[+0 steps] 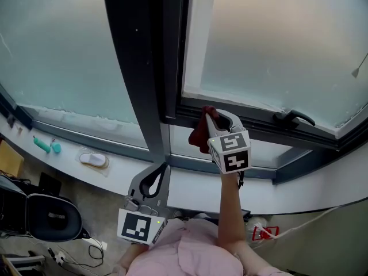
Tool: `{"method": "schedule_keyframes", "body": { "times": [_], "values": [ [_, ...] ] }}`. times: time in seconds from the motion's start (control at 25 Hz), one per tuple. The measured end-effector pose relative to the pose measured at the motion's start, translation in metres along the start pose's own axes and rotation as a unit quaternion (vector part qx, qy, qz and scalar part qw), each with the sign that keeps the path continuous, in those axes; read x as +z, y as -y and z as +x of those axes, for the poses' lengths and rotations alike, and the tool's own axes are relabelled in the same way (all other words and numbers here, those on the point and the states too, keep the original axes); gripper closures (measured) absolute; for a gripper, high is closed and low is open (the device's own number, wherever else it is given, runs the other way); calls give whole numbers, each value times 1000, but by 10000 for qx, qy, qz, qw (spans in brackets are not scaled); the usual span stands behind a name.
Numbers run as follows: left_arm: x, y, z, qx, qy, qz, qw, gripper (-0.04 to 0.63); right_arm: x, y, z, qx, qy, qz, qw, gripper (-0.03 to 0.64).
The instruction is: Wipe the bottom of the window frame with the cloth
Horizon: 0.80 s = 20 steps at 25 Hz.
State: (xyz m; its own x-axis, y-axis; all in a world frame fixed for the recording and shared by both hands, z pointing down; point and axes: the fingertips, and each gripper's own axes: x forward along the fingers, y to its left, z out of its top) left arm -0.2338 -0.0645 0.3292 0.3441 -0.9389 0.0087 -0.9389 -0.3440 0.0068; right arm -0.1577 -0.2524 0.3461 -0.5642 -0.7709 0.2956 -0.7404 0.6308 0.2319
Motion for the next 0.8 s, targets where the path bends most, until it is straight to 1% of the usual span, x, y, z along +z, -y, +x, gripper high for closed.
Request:
{"method": "schedule_keyframes", "body": {
  "times": [0.2,0.32,0.44,0.56,0.68,0.8],
  "values": [
    [-1,7,3,-85,-15,19,10000,597,-5,9,-6,-68,2,6,10000,566],
    [2,12,6,-136,67,14,9999,598,-9,13,-10,-84,8,81,9999,566],
    [0,17,7,-214,-7,75,9997,598,-11,17,-12,-88,35,88,9999,566],
    [10,19,10,-231,192,71,9995,598,-12,20,-15,-98,-15,46,9999,567],
    [12,21,11,-248,205,98,9994,597,-16,28,-21,-146,-72,78,9998,566],
    [21,23,16,-276,436,77,9986,597,-18,33,-24,-111,-48,144,9998,566]
  ]
}}
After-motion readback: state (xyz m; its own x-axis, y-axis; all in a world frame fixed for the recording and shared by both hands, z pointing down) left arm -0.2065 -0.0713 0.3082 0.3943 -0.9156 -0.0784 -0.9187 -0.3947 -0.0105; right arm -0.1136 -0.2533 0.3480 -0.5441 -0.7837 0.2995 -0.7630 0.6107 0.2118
